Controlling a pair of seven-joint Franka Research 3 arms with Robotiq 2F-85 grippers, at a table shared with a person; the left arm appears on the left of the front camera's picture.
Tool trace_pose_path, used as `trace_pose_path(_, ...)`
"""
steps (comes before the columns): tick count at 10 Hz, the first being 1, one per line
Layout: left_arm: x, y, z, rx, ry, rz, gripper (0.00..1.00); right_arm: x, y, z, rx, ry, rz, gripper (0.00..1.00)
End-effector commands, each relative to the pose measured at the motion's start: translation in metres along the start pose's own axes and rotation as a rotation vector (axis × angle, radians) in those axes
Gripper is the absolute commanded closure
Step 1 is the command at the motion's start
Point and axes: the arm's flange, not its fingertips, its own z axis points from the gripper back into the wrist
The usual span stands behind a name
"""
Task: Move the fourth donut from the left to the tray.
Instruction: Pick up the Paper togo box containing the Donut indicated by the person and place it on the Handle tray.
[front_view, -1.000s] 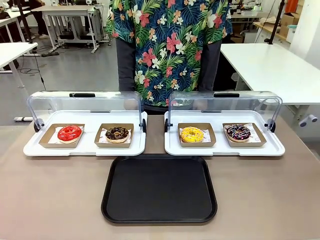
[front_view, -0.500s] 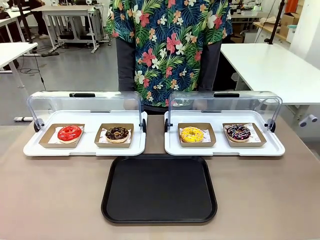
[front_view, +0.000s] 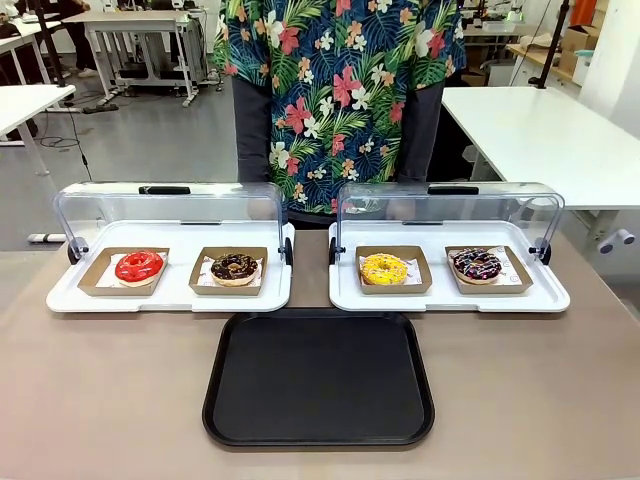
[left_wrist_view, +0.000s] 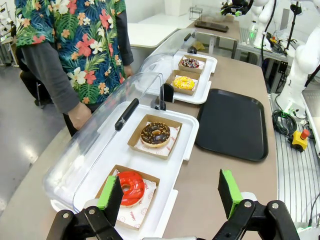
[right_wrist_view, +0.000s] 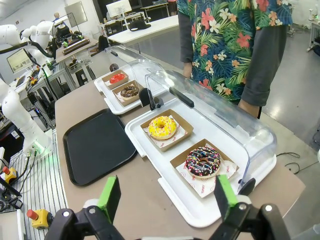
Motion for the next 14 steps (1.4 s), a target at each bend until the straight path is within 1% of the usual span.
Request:
trace_pose_path(1, 0.0015, 0.0008, 0.0007, -0.004, -0.003, -0.004, 0.0, 0.0012, 0.0, -0.0007, 0.003, -0.023, 0.016, 0.0)
trace_pose_path(14, 0.0015, 0.0008, 0.0007, -0.004, -0.003, -0.004, 0.0, 0.0012, 0.0, -0.0007, 0.003, -0.023, 0.016, 0.0)
